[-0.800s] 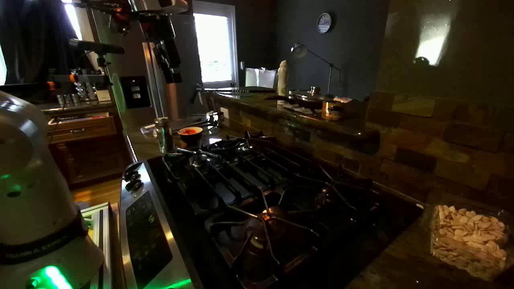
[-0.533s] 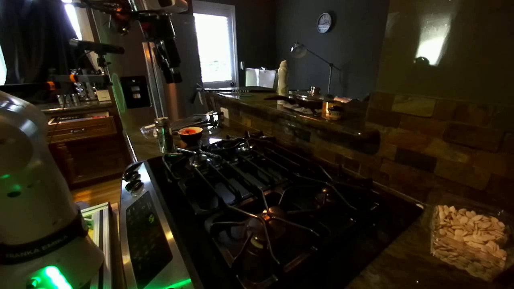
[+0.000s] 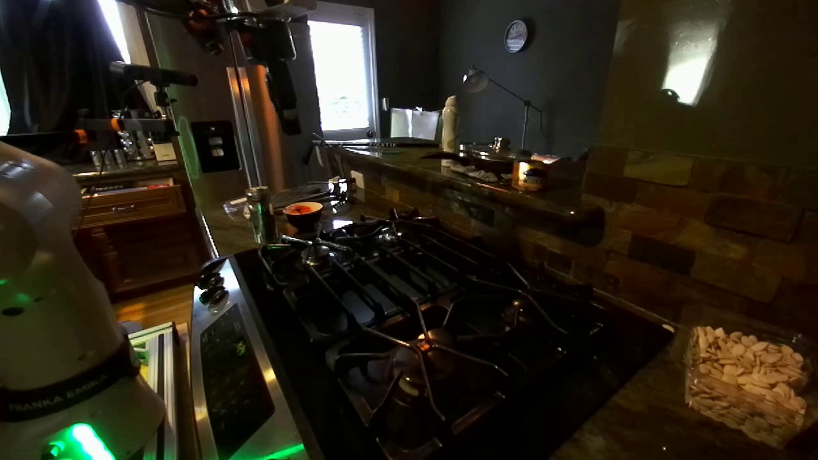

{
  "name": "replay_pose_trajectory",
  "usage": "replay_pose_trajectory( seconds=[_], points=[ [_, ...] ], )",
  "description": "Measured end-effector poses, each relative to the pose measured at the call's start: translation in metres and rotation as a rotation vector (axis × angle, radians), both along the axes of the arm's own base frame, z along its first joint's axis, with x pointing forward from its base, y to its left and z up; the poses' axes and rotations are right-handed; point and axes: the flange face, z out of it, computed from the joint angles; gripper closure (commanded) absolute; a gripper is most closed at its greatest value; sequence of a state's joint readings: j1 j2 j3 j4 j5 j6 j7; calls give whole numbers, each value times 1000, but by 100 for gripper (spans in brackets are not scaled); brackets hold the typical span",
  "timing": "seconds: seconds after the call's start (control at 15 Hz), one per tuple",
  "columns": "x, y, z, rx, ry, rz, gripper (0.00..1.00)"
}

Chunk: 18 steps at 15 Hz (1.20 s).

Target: Pick up the clear lunch box with white contents on the right and put it on the stove

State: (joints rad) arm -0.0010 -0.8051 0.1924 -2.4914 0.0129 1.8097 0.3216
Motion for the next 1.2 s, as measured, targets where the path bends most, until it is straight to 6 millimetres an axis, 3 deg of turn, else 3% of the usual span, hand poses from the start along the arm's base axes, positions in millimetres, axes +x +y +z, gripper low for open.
replay_pose_trajectory(
  seconds=[0.33, 0.47, 1.2],
  points=[
    [34, -126, -13, 75, -14, -284, 0],
    [45, -161, -19, 103, -12, -354, 0],
    [46, -151, -14, 94, -23, -331, 0]
  ],
)
